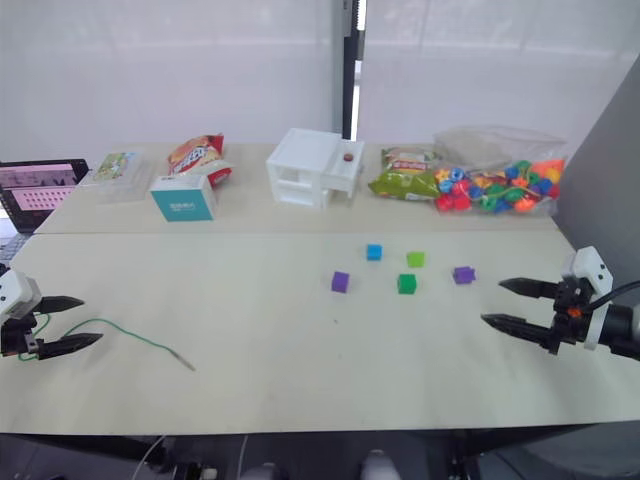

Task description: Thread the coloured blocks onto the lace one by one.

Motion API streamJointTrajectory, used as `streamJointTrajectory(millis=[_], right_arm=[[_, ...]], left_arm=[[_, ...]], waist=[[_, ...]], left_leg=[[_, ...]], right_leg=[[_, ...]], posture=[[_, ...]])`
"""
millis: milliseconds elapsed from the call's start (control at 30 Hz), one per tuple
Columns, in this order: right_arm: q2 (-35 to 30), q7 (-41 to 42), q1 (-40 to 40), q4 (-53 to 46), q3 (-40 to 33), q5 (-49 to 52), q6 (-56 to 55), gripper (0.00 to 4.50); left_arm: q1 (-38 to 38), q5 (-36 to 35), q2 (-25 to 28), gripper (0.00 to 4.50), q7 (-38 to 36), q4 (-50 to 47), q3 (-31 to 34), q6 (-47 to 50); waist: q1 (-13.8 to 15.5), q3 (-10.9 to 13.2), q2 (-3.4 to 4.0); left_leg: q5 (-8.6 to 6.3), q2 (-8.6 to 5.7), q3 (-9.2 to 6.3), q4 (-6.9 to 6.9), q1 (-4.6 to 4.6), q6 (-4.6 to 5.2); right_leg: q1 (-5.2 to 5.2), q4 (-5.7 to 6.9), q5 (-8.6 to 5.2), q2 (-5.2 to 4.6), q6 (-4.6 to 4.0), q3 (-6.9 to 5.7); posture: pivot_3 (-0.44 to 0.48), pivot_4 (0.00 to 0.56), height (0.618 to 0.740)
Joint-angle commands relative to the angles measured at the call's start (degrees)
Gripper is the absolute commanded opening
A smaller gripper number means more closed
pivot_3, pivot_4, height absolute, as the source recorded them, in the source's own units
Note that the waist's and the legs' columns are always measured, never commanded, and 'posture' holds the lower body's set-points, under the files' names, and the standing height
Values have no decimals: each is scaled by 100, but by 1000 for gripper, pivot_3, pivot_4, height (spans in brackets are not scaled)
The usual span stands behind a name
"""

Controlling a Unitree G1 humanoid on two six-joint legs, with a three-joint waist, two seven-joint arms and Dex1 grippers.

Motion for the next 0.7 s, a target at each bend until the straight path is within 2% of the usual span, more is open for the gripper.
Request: streamJointTrajectory(millis=[33, 167, 267, 467, 633, 700], right_arm=[[44, -12, -166, -259, -36, 189, 45, 4479], [246, -65, -615, -923, 377, 322, 335, 4479], [357, -226, -883, -1891, 791, 638, 961, 4479], [581, -729, -1134, -3200, 1247, 1132, 1770, 4479], [840, -1175, -1293, -4171, 1605, 1563, 2287, 4479], [790, -1256, -1209, -4389, 1804, 1398, 2281, 4479]], left_arm=[[-84, -30, 140, 4500, -107, -112, 21, -4], [-2, -304, 84, 4500, -398, -628, 90, 307], [594, -721, 10, 4500, -839, -1907, 139, 544], [1204, -971, -84, 4500, -929, -3487, 20, 818], [1130, -653, -215, 4500, -1237, -3874, -551, 206], [905, -509, -355, 4500, -1288, -3809, -891, -41]], waist=[[0, 0, 0], [-37, 0, 0], [-38, 3, 9], [43, 4, 7], [62, 4, 7], [74, 4, 7]], left_leg=[[0, 0, 0, 0, 0, 0], [0, 1, 0, 1, 2, 0], [0, 3, -1, 0, 0, 0], [-1, 4, -4, 1, -12, 1], [-1, 5, -4, 3, -8, 1], [-1, 4, -3, 3, -9, 1]], right_leg=[[0, 0, 0, 0, 0, 0], [-2, 0, 0, 0, 0, 0], [-4, 14, 0, 1, 0, 1], [-8, -2, 0, 0, 0, -1], [-7, -7, 0, 0, 0, -1], [-6, -6, 0, 0, 0, -1]], posture=[[0, 150, 740], [0, 150, 740], [0, 150, 740], [0, 150, 740], [0, 150, 740], [0, 150, 740]])
